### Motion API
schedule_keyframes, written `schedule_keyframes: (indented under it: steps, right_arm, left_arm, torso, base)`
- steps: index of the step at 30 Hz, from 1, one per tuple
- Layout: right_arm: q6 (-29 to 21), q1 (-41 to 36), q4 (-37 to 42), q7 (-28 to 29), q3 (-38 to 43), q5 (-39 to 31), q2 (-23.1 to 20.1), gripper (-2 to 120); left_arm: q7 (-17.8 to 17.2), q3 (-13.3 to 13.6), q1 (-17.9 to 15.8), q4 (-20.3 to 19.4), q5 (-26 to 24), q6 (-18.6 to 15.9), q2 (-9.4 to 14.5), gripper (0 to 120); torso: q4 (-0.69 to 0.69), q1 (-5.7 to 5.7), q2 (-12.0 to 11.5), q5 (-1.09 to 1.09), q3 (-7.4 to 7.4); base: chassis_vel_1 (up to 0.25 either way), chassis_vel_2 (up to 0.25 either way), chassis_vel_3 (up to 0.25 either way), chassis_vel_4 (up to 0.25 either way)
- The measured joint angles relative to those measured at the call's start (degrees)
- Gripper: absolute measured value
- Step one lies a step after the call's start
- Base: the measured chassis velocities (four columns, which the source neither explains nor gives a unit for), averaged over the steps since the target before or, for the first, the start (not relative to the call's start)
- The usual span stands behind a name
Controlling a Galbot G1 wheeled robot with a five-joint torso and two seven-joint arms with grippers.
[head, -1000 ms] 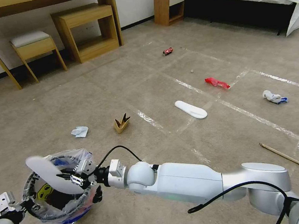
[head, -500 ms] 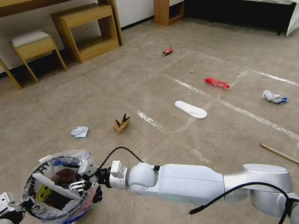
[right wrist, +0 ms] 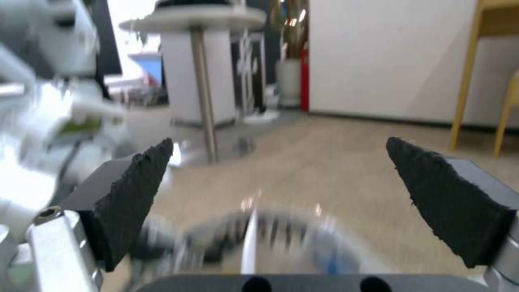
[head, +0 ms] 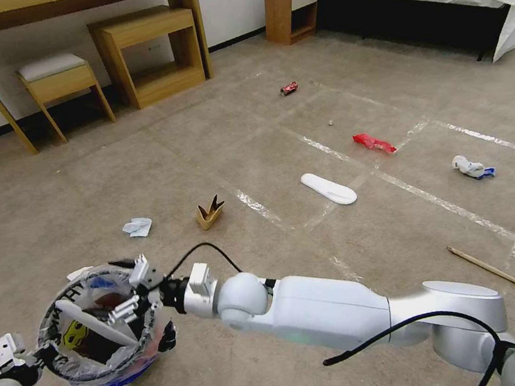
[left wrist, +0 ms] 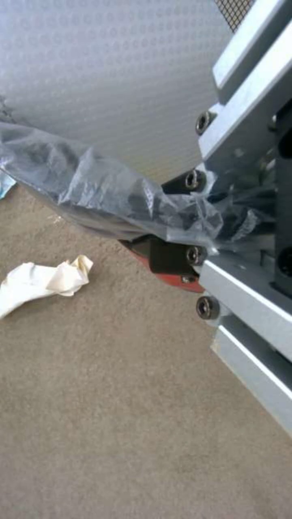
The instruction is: Pick up the trash bin and place the garbage on the floor into it.
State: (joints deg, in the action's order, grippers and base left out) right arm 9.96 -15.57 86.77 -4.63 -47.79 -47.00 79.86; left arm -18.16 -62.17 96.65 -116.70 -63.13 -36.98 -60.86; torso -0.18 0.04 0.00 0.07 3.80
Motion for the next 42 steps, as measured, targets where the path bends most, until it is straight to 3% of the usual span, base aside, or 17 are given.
schedule_keyframes:
  steps: [15,20,25,29,33,37,39,42]
  right_arm:
    - [1.81,2.12,4.77,0.99,13.99,-5.37,1.46,100]
    - [-1.47,0.72,7.2,5.34,17.77,-5.91,0.16,100]
    - [-5.21,-2.39,8.04,9.14,24.94,-6.28,-2.41,100]
    - [-10.34,-7.66,10.36,11.42,38.1,-5.84,-6.82,100]
    - [-12.41,-11.27,12.1,12.07,47.23,-5.53,-11.46,100]
    - [-13.22,-14.17,12.8,12.87,53.33,-4.73,-15.38,100]
    - [-13.79,-18.42,14.03,14.22,60.26,-3.15,-19.07,100]
    - [-12.77,-21.72,14.78,14.02,65.11,-1.49,-20.5,100]
  left_arm:
    - [0.14,-0.02,-0.06,0.1,0.22,0.13,-0.1,1]
    - [0.19,-0.05,-0.13,0.28,0.36,0.18,-0.09,1]
    - [0.92,-0.4,-0.38,0.45,1.37,0.71,-0.1,1]
    - [1.14,-0.79,-0.9,0.65,1.61,0.82,-0.08,1]
    - [1.15,-0.84,-1.29,0.67,1.64,0.81,-0.1,1]
    - [1.14,-0.86,-1.43,0.57,1.53,0.62,-0.14,1]
    - [1.15,-0.9,-1.53,0.45,1.36,0.45,-0.26,1]
    - [1.19,-1.02,-1.5,0.39,1.32,0.42,-0.36,1]
  torso:
    - [0.0,0.0,0.0,0.0,0.0]
    - [0.01,0.0,0.0,0.0,0.0]
    - [0.01,0.0,0.0,0.01,0.0]
    - [0.0,0.0,0.0,0.03,0.0]
    - [0.0,0.0,0.0,0.03,0.0]
    - [-0.01,0.0,0.0,0.04,0.0]
    - [-0.01,0.0,0.0,0.03,0.0]
    - [0.0,0.0,0.0,0.03,0.0]
  base:
    - [0.0,0.0,0.0,0.0]
    - [0.0,0.0,0.0,0.0]
    - [0.0,0.0,0.0,0.0]
    - [0.0,0.0,0.0,0.0]
    - [0.0,0.0,0.0,0.0]
    - [0.0,0.0,0.0,0.0]
    - [0.0,0.0,0.0,0.0]
    - [0.0,0.0,0.0,0.0]
